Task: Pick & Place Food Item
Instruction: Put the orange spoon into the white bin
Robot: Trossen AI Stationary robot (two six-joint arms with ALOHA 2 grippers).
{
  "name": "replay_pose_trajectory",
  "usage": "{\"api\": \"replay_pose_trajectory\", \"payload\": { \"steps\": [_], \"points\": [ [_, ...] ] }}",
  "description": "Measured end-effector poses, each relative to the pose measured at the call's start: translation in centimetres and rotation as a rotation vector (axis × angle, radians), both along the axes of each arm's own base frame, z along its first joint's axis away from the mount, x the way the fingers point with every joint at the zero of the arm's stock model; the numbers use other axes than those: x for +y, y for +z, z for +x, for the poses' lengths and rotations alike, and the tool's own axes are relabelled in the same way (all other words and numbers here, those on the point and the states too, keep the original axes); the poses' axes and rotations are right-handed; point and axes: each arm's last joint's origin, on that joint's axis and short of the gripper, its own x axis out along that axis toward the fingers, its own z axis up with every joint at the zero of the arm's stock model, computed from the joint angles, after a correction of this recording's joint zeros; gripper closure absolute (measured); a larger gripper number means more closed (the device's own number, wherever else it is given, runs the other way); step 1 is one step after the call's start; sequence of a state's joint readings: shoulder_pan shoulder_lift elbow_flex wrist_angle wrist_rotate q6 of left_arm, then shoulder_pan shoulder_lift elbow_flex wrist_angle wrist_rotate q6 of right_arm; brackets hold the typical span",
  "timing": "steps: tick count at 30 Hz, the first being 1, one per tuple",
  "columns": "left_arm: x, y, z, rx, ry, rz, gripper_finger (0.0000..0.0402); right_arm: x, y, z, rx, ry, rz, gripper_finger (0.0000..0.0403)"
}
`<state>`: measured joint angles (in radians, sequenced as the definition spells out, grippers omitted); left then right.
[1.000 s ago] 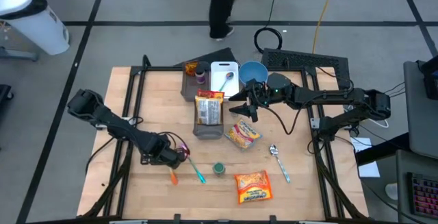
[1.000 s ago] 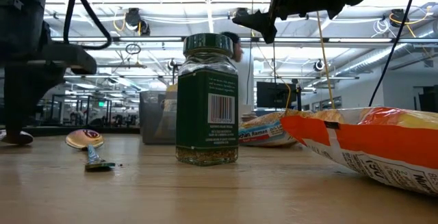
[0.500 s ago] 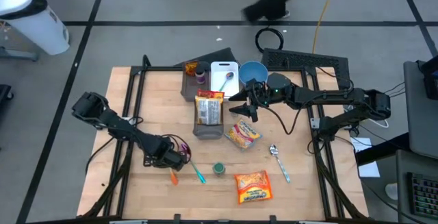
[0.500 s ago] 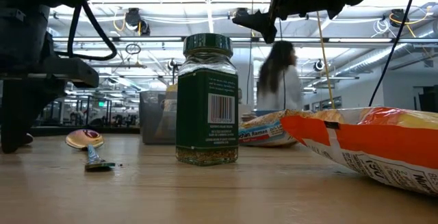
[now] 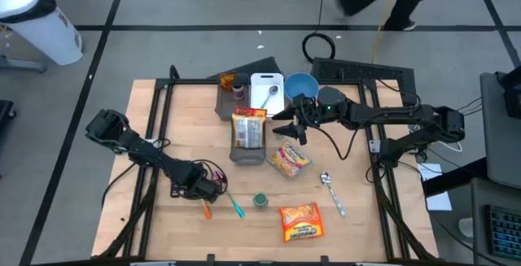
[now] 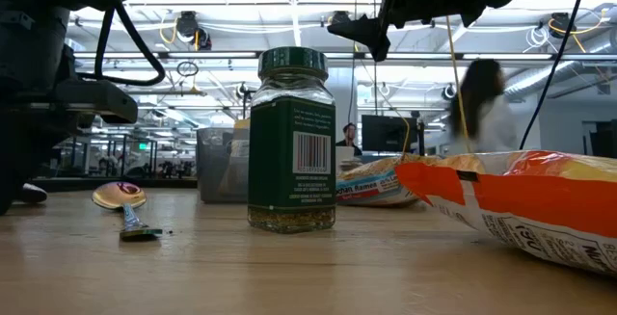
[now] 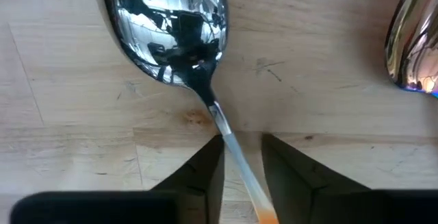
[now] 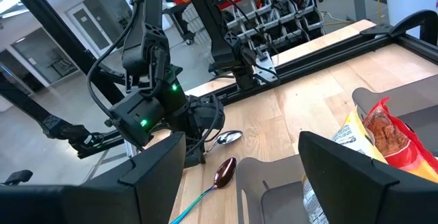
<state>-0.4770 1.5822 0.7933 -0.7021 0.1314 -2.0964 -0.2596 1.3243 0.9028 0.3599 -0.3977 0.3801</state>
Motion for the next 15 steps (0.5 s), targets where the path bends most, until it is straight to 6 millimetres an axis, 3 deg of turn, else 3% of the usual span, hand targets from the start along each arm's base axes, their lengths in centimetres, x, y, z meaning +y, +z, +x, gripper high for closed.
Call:
{"api": "replay_pose_trajectory", "payload": {
  "steps": [10, 15],
  "points": [
    [-0.01, 0.00, 0.02, -0.008, -0.039, 0.000, 0.0384, 0.00, 0.00, 0.00, 0.000, 0.000, 0.000, 0.0126],
    [-0.02, -0.01, 0.03, -0.011, -0.052, 0.000, 0.0379, 0.01, 0.00, 0.00, 0.000, 0.001, 0.000, 0.0126]
  ]
}}
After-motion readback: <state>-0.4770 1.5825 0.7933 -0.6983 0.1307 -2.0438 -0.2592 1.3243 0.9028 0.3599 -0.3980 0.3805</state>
